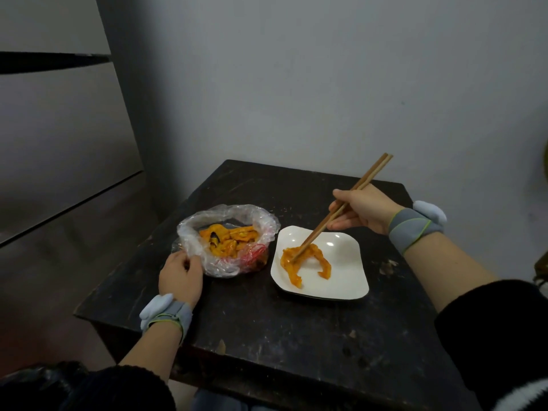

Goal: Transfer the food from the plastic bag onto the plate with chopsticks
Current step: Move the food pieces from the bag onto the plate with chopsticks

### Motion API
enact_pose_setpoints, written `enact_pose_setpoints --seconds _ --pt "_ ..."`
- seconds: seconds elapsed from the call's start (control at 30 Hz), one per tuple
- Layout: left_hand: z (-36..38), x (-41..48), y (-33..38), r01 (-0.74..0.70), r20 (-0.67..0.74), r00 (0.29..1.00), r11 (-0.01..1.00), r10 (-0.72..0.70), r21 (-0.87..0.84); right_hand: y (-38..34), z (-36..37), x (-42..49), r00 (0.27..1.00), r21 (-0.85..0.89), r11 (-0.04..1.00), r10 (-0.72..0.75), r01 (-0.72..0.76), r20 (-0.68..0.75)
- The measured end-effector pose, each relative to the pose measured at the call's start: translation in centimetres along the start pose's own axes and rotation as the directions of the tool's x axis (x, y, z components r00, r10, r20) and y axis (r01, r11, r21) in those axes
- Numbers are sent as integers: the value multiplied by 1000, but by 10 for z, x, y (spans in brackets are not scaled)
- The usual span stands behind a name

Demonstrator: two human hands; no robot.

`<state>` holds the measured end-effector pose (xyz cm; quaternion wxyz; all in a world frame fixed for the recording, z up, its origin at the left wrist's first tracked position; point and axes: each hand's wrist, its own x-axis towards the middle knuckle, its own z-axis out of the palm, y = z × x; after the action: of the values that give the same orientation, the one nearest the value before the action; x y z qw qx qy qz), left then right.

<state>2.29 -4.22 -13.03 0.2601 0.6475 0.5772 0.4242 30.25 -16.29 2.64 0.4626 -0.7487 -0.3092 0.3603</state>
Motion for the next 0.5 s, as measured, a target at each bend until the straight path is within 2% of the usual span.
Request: enact_pose_setpoints --seconds 0.3,0.5 --pt "3 3 -4 13 -1 1000 1000 -13 4 -7 2 4 999 -44 998 -41 42 5" --pt "1 3 -4 12 1 1000 1000 -12 -22 -17 13 7 993 130 985 -113 114 -14"
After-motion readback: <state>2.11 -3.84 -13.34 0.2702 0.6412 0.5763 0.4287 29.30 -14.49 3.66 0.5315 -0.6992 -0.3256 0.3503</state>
